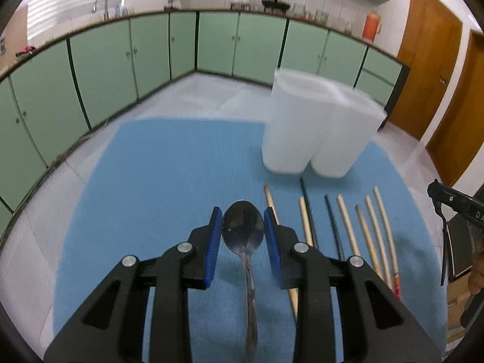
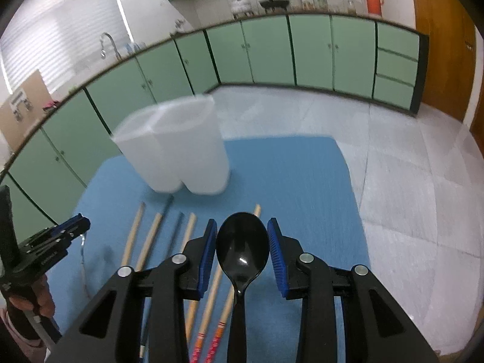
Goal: Organize utensils
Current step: 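Carry both spoons up to the white holder and lower them into it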
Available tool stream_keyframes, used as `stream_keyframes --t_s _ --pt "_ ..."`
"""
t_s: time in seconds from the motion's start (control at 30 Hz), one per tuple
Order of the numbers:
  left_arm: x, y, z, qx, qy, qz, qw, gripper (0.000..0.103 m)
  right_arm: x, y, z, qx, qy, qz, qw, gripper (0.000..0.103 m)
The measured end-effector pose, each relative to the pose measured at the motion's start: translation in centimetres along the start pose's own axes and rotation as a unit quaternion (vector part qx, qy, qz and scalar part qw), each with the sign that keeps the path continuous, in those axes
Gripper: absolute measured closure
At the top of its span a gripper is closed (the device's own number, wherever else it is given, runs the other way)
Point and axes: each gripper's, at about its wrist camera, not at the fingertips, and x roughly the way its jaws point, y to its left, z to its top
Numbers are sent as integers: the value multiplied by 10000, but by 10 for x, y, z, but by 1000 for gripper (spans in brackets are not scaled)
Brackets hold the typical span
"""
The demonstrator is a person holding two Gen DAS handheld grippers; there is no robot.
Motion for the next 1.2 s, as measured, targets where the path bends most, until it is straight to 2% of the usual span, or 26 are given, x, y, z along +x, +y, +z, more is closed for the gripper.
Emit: stream_keyframes --t_s 0.17,0.3,0.63,0.77,0.93,1.03,1.2 --pt "-29 0 21 -46 -508 -101 9986 76 -34 18 19 -188 -628 102 9978 69" --pt "-49 -5 36 -46 -907 -185 9957 76 -46 28 34 -281 -986 165 9946 69" --pt "-78 -21 91 -126 -1684 -430 9847 76 -52 46 85 -346 -1876 436 9807 69" --pt "-85 -34 121 -94 -2035 -542 9775 76 -42 54 108 -368 -2149 475 9748 69" --pt "-79 -55 155 -38 -2325 -673 9702 76 -23 59 132 -291 -2394 515 9691 69" --pt "-68 -62 164 -18 -2394 -699 9684 76 -8 58 143 -261 -2518 470 9663 69" --pt "-24 -69 168 51 -2249 -714 9717 76 23 53 150 -175 -2565 378 9656 69"
